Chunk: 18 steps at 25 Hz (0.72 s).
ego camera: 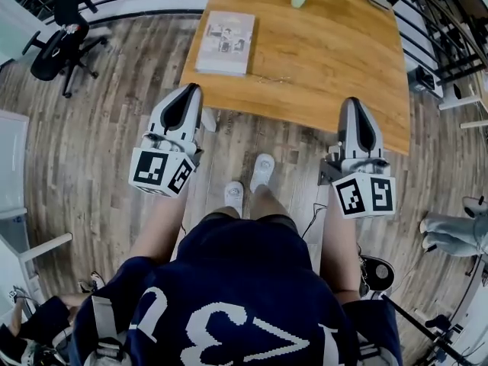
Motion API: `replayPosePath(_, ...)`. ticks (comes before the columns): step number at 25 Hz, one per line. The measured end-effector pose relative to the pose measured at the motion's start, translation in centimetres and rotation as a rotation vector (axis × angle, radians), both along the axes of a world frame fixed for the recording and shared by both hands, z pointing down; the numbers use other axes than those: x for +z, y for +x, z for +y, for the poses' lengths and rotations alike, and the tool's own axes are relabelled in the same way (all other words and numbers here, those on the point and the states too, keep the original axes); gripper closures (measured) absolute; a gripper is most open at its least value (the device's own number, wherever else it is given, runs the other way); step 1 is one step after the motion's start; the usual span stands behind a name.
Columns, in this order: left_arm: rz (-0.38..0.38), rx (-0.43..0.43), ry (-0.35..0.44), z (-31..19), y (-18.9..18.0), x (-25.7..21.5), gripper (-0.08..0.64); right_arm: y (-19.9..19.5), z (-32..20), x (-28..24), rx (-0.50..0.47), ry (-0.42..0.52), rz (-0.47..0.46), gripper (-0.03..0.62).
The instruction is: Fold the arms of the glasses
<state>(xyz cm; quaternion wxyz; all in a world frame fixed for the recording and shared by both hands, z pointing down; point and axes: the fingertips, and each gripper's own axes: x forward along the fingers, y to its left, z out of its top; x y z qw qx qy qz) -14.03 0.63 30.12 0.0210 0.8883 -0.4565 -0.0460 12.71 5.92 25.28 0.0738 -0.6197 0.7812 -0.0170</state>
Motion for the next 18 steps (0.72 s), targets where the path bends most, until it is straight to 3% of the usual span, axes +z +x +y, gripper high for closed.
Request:
replayPosePath(10, 0.015, -0.047, -0.01, -7.1, 1.9, 1.0, 0.529, 0.9, -9.7, 1.1, -0.091, -0.004, -0.023, 0.565)
replayPosePath(18, -0.012, -0.087, 0.014, -13.5, 6.0, 0.2, 0.529, 5.4, -17.9, 1.2, -0.146, -0.016, -0.031, 0.565)
